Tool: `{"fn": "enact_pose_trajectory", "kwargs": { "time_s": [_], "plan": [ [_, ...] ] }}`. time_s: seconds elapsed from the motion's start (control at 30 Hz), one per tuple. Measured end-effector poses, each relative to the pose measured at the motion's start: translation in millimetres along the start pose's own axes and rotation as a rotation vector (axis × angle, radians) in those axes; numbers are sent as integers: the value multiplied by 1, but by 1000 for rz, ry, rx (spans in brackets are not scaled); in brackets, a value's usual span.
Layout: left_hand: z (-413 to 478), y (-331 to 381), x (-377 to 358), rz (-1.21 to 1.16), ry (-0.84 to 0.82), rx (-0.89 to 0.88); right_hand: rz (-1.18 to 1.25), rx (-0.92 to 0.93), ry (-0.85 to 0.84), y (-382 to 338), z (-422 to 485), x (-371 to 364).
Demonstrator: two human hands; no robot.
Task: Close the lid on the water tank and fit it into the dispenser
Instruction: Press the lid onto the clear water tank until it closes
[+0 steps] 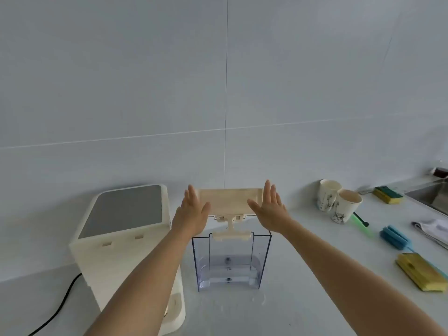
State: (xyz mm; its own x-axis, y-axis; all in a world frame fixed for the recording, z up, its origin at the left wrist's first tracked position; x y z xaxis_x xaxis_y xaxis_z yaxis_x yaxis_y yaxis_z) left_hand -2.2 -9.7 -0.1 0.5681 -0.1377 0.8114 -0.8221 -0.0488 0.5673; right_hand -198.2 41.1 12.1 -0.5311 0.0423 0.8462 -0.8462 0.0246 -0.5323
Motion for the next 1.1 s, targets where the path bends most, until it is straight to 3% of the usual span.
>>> {"fn": "enact_pose_trajectory", "kwargs": {
  "time_s": [0.2,0.47,1.1],
  "plan": [
    [7,11,0,-210,-149,154,206,-64,20,2,12,-1],
    [29,10,-2,-405,-194,270,513,-172,41,-6,12,2],
    [21,10,11,-453,-220,263,460,-203,76,-12,10,2]
  ]
}}
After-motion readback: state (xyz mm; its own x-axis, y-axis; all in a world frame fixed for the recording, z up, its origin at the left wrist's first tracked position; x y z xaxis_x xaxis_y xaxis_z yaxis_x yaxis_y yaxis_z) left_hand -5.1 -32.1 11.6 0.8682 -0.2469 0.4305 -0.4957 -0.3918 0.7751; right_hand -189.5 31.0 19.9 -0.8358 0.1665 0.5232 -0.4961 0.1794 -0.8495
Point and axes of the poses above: each hand's wrist, its own z-axis towards the middle knuckle, its own x-axis out of the back of the hand, y = z × x, the point moved 1 cm from there along z, towards the middle knuckle, and after that the axes turned 13 degrees about x, right-handed, at the moved point
